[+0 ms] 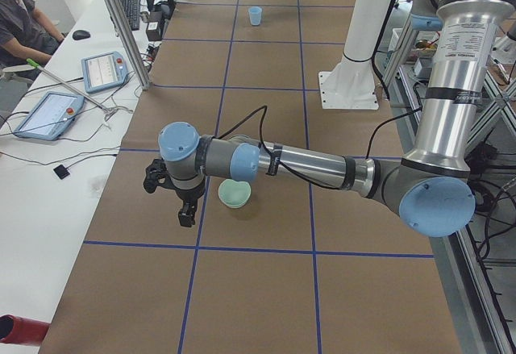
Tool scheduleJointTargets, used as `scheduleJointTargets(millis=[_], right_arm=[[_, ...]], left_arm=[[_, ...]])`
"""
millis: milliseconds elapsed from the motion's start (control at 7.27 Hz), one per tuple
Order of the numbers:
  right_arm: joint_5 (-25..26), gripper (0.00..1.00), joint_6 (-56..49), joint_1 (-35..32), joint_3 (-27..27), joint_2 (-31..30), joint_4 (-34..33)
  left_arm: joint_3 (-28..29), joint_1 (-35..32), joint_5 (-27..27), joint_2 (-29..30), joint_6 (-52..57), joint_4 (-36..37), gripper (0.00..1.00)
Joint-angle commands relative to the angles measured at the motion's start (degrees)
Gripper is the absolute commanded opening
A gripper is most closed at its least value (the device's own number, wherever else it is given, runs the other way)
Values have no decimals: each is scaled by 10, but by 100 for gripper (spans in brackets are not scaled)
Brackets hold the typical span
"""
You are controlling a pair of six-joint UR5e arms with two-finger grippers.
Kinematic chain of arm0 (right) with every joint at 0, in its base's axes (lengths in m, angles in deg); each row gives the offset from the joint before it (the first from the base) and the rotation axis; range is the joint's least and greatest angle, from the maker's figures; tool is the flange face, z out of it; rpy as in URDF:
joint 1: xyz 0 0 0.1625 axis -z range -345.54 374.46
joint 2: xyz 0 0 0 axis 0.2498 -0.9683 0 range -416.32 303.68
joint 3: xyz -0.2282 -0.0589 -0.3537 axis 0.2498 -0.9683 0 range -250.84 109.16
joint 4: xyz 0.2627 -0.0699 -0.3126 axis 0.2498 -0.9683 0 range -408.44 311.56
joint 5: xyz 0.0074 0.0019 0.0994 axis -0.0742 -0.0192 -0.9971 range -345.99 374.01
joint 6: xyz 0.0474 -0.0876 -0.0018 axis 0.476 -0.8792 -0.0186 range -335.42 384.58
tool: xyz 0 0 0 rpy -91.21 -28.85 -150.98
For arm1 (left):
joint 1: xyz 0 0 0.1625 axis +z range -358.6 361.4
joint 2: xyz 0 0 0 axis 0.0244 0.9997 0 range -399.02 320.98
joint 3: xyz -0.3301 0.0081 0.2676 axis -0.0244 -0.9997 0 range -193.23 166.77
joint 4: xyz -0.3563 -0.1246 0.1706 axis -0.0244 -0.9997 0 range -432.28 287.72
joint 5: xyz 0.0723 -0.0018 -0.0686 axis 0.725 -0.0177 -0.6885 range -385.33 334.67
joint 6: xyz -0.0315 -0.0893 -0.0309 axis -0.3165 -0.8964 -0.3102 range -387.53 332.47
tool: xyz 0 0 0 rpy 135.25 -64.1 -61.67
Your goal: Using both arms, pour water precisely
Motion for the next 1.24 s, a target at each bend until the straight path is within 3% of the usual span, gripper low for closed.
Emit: scheduleJointTargets(millis=[0, 138, 275, 1100], right_arm=[[0, 100, 0, 0, 1, -12, 4], [3, 100, 1, 0, 15, -21, 21], [1, 100, 1, 0, -9, -18, 24], [5, 100, -1, 0, 3, -55, 35]], left_arm=[[-13, -3, -2, -8, 3, 13, 100], [-58, -2, -1, -38, 1, 16, 100], [-67, -2, 2, -59, 2, 12, 100], [-54, 0, 4, -62, -1, 15, 100]])
